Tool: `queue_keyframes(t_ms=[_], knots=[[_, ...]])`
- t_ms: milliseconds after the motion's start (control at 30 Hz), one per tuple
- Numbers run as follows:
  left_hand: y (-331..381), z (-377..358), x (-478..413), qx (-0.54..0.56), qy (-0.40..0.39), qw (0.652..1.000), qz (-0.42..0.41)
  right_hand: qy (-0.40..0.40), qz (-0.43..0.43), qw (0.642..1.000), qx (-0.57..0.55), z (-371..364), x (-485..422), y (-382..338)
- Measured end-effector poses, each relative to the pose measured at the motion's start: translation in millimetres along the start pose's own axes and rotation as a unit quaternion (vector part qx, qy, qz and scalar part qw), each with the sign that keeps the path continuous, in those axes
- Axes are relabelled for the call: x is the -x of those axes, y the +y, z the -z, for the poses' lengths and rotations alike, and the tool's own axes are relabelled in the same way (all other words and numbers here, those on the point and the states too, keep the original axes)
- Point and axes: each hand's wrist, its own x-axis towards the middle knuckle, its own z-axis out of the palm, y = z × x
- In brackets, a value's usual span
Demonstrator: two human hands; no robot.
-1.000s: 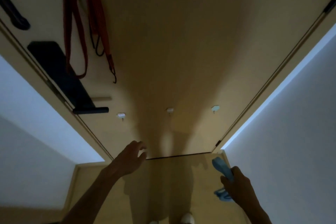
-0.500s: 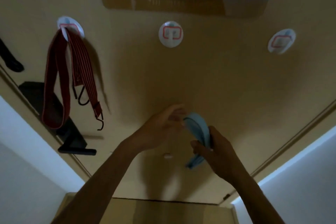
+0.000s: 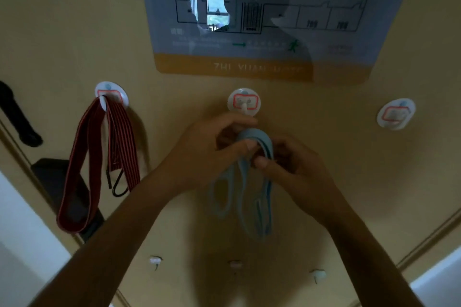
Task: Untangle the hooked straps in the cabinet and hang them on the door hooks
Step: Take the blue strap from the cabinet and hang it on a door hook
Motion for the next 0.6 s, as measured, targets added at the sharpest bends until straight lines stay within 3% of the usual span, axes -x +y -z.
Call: queue_keyframes(t_ms=[167,367,600], knots=[[11,30,-19,-0.079,0.019,0.996,-0.037,0.021,0.068,0.993,0.097,6,-30,-22],[15,34,-39,-0.21,0.068,0.97,-0.099,0.093,0.14,0.948,0.271,12,-55,-30],[5,25,-48,-0.269,0.11,0.954,-0.08,0.175,0.131,0.905,0.364,1,-71,-19]])
